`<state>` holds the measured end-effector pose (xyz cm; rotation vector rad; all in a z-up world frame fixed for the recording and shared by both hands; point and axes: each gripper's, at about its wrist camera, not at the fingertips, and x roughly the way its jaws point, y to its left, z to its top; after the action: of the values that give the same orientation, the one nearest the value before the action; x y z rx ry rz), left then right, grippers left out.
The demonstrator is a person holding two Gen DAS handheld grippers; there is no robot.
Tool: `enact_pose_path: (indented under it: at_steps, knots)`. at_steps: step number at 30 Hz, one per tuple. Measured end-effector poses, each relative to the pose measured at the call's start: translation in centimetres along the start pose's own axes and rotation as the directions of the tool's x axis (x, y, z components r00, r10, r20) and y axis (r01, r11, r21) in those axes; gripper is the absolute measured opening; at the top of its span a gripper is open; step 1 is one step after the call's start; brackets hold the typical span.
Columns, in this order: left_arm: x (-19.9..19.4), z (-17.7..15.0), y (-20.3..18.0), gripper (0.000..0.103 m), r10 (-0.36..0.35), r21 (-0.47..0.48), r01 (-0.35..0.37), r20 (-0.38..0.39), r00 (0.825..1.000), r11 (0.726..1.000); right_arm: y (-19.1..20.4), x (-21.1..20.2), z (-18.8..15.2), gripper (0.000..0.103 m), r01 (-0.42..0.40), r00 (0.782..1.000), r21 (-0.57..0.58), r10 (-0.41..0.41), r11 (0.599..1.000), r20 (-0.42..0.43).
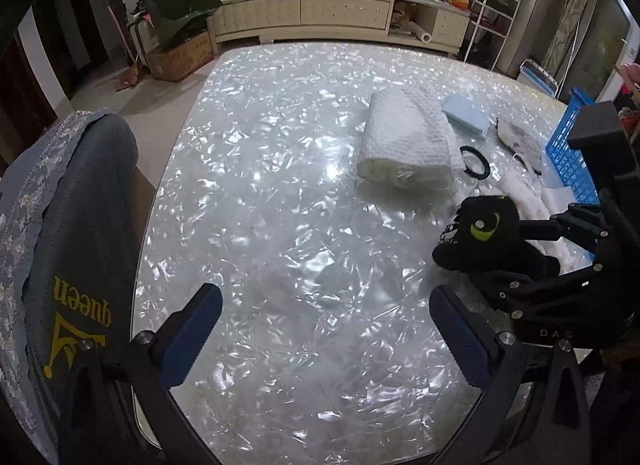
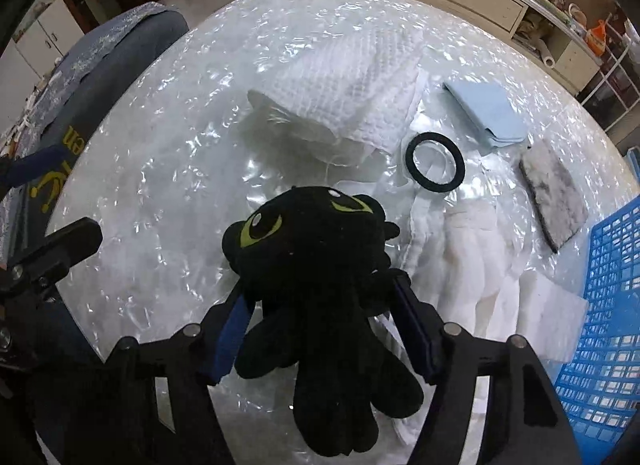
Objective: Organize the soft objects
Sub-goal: 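Reach the right gripper to the black plush toy and grasp it, then carry the black plush toy with the right gripper into the blue basket and release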
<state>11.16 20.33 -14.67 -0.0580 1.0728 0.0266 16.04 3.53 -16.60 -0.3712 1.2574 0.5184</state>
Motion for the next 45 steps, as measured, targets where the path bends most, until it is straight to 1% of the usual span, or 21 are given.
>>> enact_pose_path:
  at_steps: [2, 4, 7, 9, 13, 17, 21, 24, 29, 32, 38, 40, 45]
  knots:
    - [0.2, 0.0, 0.1, 0.103, 0.022, -0.013, -0.022, -0.007, 1.0, 1.0, 0.5, 0.5, 0.1, 0.061, 0.028, 1.0, -0.026, -0.028, 0.999, -0.004]
    - [0.1, 0.0, 0.3, 0.103, 0.016, -0.026, -0.016, 0.0, 1.0, 1.0, 1.0, 0.8, 0.1, 0.052, 0.05, 0.999, -0.034, -0.05, 0.998, 0.006]
    - [-0.4, 0.0, 0.1, 0.103, 0.015, -0.025, -0.014, 0.012, 1.0, 1.0, 0.7, 0.4, 0.0, 0.045, 0.033, 0.999, -0.017, -0.033, 0.999, 0.021]
    - [-0.7, -0.1, -0.1, 0.103, 0.016, -0.019, -0.016, 0.016, 1.0, 1.0, 0.3, -0.1, -0.1, 0.043, 0.014, 1.0, -0.004, -0.014, 1.0, 0.027]
    - [-1.7, -0.1, -0.9, 0.103, 0.001, -0.011, 0.0, 0.029, 1.0, 1.0, -0.2, -2.1, -0.4, 0.042, -0.008, 0.998, 0.012, 0.007, 1.0, 0.063]
    - [-2.9, 0.1, -2.2, 0.103, -0.006, -0.002, 0.006, 0.043, 0.999, 1.0, -0.7, -5.0, -1.1, 0.042, -0.022, 0.994, 0.009, 0.021, 1.0, 0.106]
    - [-4.2, 0.3, -3.9, 0.103, -0.018, 0.013, 0.017, 0.065, 0.998, 1.0, -1.3, -8.1, -1.8, 0.042, -0.044, 0.987, 0.031, 0.038, 0.999, 0.156]
    - [-5.0, 0.6, -5.2, 0.103, -0.024, 0.026, 0.023, 0.076, 0.997, 0.999, -2.3, -9.7, -2.0, 0.042, -0.042, 0.982, 0.039, 0.034, 0.998, 0.187]
    - [-6.0, 1.5, -7.1, 0.103, -0.041, 0.054, 0.037, 0.089, 0.995, 0.998, -4.5, -12.4, -3.3, 0.042, -0.052, 0.975, 0.058, 0.039, 0.997, 0.218]
    - [-6.2, 2.0, -8.1, 0.103, -0.048, 0.08, 0.041, 0.086, 0.995, 0.996, -5.7, -13.0, -3.8, 0.042, -0.051, 0.973, 0.071, 0.033, 0.996, 0.227]
    - [-5.0, 4.1, -8.4, 0.103, -0.09, 0.098, 0.083, 0.079, 0.993, 0.992, -8.6, -15.0, -4.6, 0.043, -0.046, 0.965, 0.111, 0.016, 0.993, 0.261]
    - [-4.3, 5.0, -8.3, 0.103, -0.071, 0.102, 0.064, 0.07, 0.995, 0.993, -9.6, -15.7, -4.8, 0.043, -0.041, 0.963, 0.125, 0.005, 0.991, 0.271]
    - [-2.7, 7.3, -7.1, 0.103, -0.074, 0.108, 0.067, 0.061, 0.995, 0.992, -12.6, -17.4, -5.7, 0.043, -0.017, 0.956, 0.154, -0.029, 0.988, 0.291]
